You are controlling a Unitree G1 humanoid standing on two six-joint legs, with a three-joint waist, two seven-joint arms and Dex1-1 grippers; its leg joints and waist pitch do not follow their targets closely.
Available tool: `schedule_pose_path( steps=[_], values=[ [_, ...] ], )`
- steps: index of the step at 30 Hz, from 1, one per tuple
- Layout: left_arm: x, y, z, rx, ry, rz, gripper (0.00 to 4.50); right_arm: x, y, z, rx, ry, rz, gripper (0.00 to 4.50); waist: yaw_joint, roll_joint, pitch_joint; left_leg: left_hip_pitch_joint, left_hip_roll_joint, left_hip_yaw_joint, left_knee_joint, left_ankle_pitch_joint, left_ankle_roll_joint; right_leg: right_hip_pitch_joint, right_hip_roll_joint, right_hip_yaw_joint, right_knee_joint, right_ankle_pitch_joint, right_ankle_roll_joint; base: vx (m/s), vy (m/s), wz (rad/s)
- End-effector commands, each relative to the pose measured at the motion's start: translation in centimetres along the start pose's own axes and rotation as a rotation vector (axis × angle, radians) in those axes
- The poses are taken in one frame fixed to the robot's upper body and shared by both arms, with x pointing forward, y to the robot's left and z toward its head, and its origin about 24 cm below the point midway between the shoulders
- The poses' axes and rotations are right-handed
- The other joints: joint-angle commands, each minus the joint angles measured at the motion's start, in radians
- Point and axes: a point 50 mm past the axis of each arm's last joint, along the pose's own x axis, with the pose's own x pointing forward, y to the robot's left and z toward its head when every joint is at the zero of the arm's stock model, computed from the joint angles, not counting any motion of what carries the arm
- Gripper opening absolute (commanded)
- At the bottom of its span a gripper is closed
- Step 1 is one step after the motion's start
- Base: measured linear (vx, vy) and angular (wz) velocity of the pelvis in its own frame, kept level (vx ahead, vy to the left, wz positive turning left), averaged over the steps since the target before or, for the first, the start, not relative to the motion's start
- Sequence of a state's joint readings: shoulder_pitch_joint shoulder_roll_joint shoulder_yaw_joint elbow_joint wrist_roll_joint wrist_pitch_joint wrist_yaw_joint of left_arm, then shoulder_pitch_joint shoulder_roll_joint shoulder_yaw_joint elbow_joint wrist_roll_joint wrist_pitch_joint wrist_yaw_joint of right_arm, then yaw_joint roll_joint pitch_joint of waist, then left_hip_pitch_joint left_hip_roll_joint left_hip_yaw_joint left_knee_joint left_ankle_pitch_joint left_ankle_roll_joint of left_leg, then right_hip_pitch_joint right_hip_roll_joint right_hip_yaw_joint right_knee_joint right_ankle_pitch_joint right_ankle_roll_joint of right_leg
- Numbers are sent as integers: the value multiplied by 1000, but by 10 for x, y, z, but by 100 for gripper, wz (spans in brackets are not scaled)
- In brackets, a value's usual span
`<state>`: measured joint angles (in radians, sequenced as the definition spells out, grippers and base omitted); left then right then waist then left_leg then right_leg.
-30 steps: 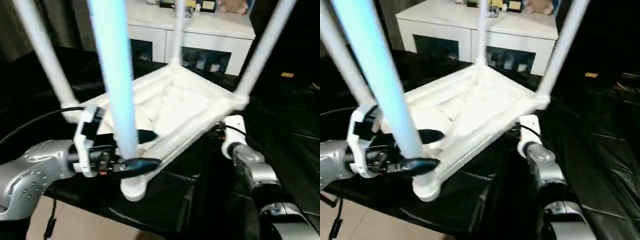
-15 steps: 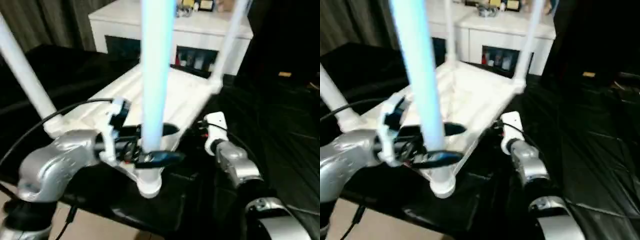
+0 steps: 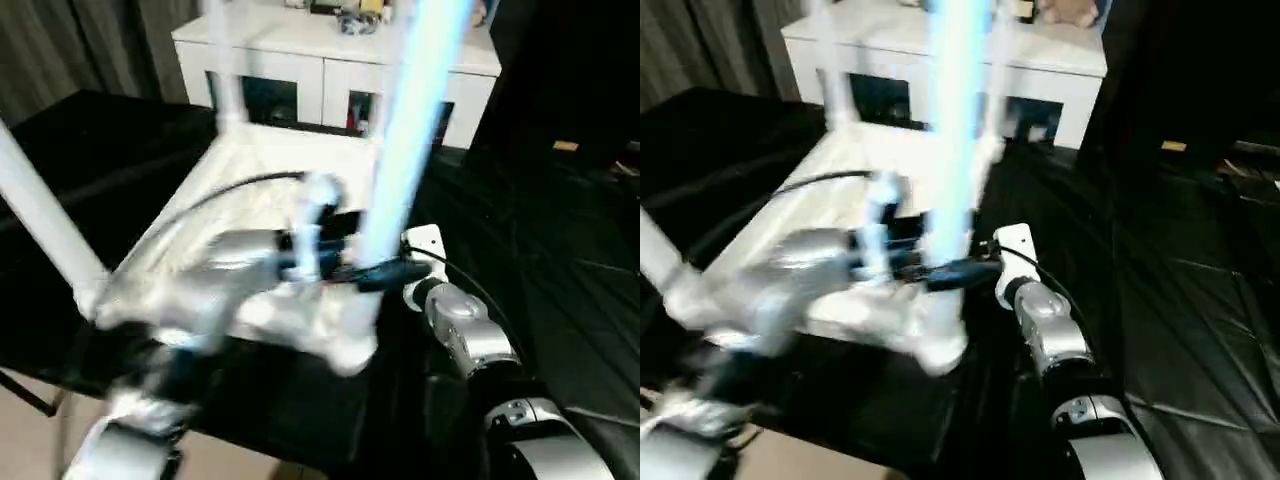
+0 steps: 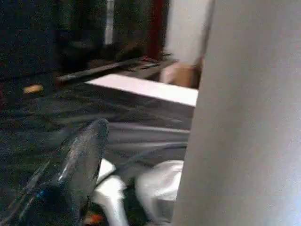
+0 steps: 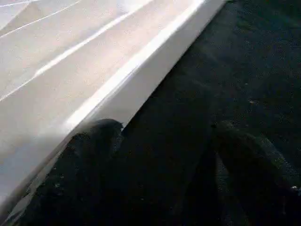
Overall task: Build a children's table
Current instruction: Rotate table base
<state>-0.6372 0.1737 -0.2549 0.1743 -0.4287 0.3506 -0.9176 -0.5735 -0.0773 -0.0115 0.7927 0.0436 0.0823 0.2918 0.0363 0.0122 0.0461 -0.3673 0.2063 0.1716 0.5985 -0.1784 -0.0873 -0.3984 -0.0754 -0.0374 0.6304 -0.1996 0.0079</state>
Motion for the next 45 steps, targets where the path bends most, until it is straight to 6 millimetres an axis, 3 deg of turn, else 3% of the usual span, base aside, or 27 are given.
schedule_pose_path(
  steps=[1,2,3,4,6,8,10,13,15,18,21,27,29,32,42,43,45],
  values=[
    [1,9,-8,21,59,86,444,3,19,2,-10,-18,86,386,11,8,-61,1,4,-1,-75,-247,-15,61,-44,29,-76,-111,-234,0,0,0],
    [6,16,-12,48,78,145,444,2,17,1,-10,-18,77,386,9,11,-58,-2,2,-2,-77,-251,-14,60,-42,27,-80,-131,-228,0,0,0],
    [9,23,-14,76,92,204,444,1,13,1,-6,-20,58,386,11,16,-59,3,2,-2,-75,-263,-15,58,-42,27,-86,-165,-216,0,0,0],
    [10,25,-14,82,94,215,444,0,12,1,-5,-20,54,386,12,15,-60,7,3,0,-73,-268,-14,54,-42,29,-90,-166,-215,0,0,0],
    [10,31,-15,117,103,267,444,-2,3,2,1,-32,19,386,10,9,-57,-4,1,-4,-78,-267,-9,61,-42,26,-88,-186,-205,0,0,0],
    [8,34,-16,130,93,292,444,-4,-6,5,10,-48,-15,386,13,14,-60,-3,1,-4,-75,-256,-4,60,-47,27,-90,-209,-199,0,0,0],
    [6,33,-15,124,72,284,444,-7,-15,9,20,-67,-43,386,14,15,-61,3,3,-2,-74,-261,0,53,-46,27,-93,-212,-209,0,0,0],
    [-3,25,-17,128,66,231,444,-15,-38,17,31,-101,-92,386,19,12,-61,0,6,0,-73,-243,13,53,-45,26,-86,-160,-237,0,0,0],
    [-8,21,-22,167,107,217,444,-21,-53,22,13,-110,-116,386,23,17,-63,0,8,-1,-71,-221,22,54,-46,26,-82,-121,-244,0,0,0],
    [-15,18,-32,187,168,222,444,-27,-64,25,-23,-112,-120,386,27,19,-63,3,7,3,-70,-224,22,51,-41,26,-81,-96,-246,0,0,0],
    [-32,14,-48,156,234,188,444,-36,-77,29,-106,-101,-89,386,23,18,-61,0,5,1,-72,-253,21,53,-43,24,-86,-158,-228,0,0,0],
    [-65,11,-64,130,340,98,444,-57,-73,28,-319,-34,174,386,32,30,-60,4,10,2,-72,-257,35,47,-40,25,-84,-128,-234,0,0,0],
    [-70,12,-67,141,375,92,444,-61,-71,27,-351,-20,223,386,30,28,-59,3,9,3,-72,-258,37,48,-39,25,-85,-126,-238,0,0,0],
    [-80,18,-76,134,461,83,410,-68,-65,27,-387,1,322,386,32,33,-58,3,9,3,-72,-255,40,47,-40,25,-85,-128,-241,0,0,0],
    [-86,29,-88,84,551,15,327,-86,-49,24,-410,63,526,386,36,37,-58,2,8,2,-71,-253,43,51,-43,26,-88,-117,-255,0,0,0],
    [-86,32,-87,96,555,19,321,-88,-48,24,-413,67,540,386,36,45,-59,4,10,0,-71,-255,40,51,-46,27,-86,-119,-258,0,0,0],
    [-84,35,-87,106,556,23,297,-90,-46,24,-418,72,558,386,36,42,-61,4,9,0,-70,-254,40,54,-45,27,-86,-113,-255,0,0,0]
  ],
)
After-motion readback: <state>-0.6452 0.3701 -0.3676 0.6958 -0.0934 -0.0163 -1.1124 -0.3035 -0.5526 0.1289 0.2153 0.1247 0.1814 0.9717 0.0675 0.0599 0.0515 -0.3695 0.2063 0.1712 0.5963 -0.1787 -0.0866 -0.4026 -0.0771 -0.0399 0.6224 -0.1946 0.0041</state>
